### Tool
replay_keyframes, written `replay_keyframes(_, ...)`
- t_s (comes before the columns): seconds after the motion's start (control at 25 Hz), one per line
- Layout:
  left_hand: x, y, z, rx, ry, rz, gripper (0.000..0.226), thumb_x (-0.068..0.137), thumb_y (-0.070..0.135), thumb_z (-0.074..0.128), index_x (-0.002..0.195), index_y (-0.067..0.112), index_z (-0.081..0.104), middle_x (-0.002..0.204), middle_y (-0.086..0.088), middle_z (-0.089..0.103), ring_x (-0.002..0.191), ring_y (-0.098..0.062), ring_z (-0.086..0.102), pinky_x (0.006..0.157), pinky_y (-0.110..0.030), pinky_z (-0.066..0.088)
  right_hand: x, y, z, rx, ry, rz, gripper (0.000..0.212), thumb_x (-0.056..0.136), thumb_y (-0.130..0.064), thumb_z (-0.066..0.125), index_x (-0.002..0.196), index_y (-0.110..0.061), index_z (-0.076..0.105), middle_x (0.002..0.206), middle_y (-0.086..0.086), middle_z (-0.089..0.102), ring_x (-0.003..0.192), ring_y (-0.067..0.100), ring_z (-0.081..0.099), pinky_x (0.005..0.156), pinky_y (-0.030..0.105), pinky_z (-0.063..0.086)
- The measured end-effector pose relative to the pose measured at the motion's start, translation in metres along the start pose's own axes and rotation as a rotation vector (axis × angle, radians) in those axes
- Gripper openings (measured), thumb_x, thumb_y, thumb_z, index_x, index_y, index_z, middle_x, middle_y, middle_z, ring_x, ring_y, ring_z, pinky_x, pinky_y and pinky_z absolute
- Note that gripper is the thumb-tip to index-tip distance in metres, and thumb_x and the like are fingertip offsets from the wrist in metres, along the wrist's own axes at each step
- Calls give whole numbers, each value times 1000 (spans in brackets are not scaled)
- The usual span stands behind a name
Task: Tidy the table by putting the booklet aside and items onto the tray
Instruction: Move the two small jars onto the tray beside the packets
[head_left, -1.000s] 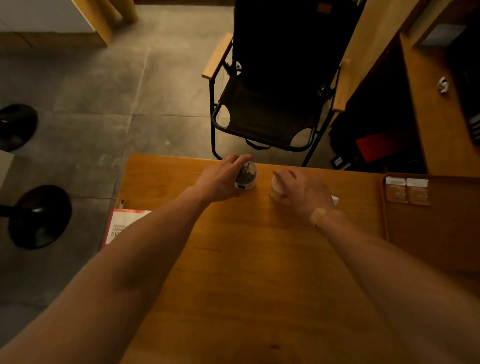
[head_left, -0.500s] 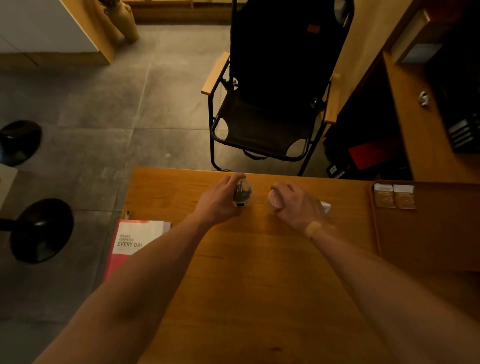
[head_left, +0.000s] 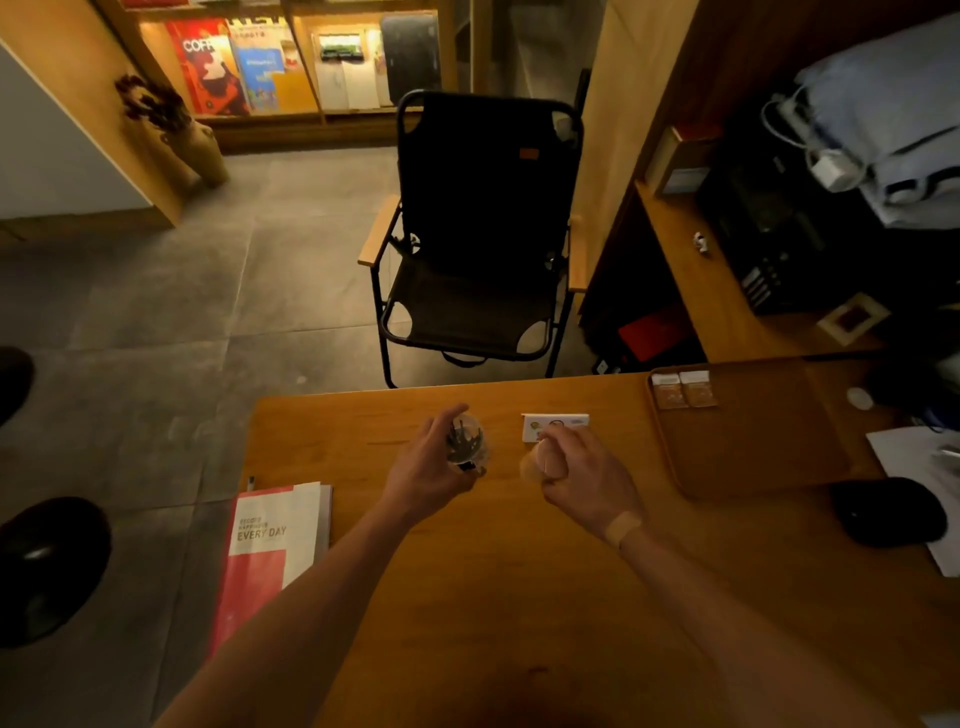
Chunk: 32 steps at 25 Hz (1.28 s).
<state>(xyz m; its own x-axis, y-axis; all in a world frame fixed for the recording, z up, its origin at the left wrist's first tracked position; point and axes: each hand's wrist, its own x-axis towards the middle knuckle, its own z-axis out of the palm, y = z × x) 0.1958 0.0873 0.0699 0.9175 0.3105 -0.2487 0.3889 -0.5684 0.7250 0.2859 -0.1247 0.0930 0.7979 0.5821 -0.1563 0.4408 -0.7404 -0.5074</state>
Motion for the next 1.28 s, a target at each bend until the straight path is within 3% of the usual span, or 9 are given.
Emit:
replay_keyframes(0.16, -19, 21, 17, -107, -27, 30, 90, 71, 25, 83, 141, 45, 29, 137, 1, 42, 116, -18, 53, 75, -41, 61, -34, 17, -17, 19, 21, 49, 45, 84, -29, 64, 126, -27, 48, 130, -1, 51, 114, 19, 53, 70, 13, 38)
replay_keyframes(0.24, -26, 32, 30, -94, -50, 50, 91, 71, 25, 84, 140, 47, 29, 137, 4, 40, 116, -17, 52, 71, -40, 62, -49, 30, -26, 25, 9, 76, 46, 82, -31, 65, 124, -29, 47, 127, -4, 50, 108, 18, 54, 65, 12, 35)
replay_keyframes(0.4, -39, 59, 61, -95, -109, 72, 91, 71, 21, 83, 142, 41, 29, 141, 4, 36, 122, -19, 49, 72, -40, 62, -76, 62, -43, 35, -2, 139, 59, 77, -32, 69, 130, -32, 44, 129, -5, 47, 107, 18, 53, 75, 25, 46)
replay_keyframes(0.56, -58, 90, 98, -31, -133, 82, 91, 71, 27, 83, 143, 38, 29, 142, 4, 39, 122, -18, 50, 77, -29, 58, -111, 102, -62, 62, -13, 181, 60, 80, -34, 68, 134, -34, 42, 134, -6, 44, 111, 18, 53, 81, 26, 49)
replay_keyframes(0.68, -72, 117, 128, -42, -179, 63, 93, 71, 26, 83, 145, 40, 27, 145, 5, 37, 123, -19, 50, 76, -37, 61, -146, 138, -81, 92, 13, 223, 53, 83, -35, 63, 132, -36, 43, 132, -6, 45, 108, 17, 54, 80, 29, 52)
replay_keyframes(0.88, -90, 171, 183, -56, -203, 90, 95, 72, 27, 82, 142, 51, 22, 142, 10, 35, 123, -15, 47, 79, -34, 59, -201, 198, -110, 59, 22, 239, 62, 88, -45, 59, 143, -33, 36, 141, -5, 41, 119, 14, 50, 91, 23, 49)
replay_keyframes(1.08, -99, 220, 229, -41, -245, 137, 98, 74, 26, 81, 145, 50, 17, 150, 6, 31, 126, -17, 47, 65, -21, 55, -238, 248, -138, 47, 59, 248, 62, 89, -47, 57, 145, -31, 36, 144, -5, 39, 123, 14, 48, 95, 21, 47)
replay_keyframes(1.2, -103, 240, 250, -11, -262, 142, 98, 74, 28, 80, 143, 51, 14, 149, 4, 34, 125, -24, 51, 65, -24, 54, -257, 269, -147, 61, 82, 255, 62, 87, -49, 57, 143, -33, 37, 143, -6, 40, 121, 14, 49, 91, 19, 47)
replay_keyframes(1.28, -104, 252, 260, -19, -295, 129, 92, 73, 28, 80, 140, 46, 19, 146, -1, 41, 120, -26, 55, 69, -37, 59, -266, 280, -153, 77, 95, 274, 64, 86, -51, 58, 143, -34, 35, 143, -6, 40, 120, 14, 50, 89, 18, 45)
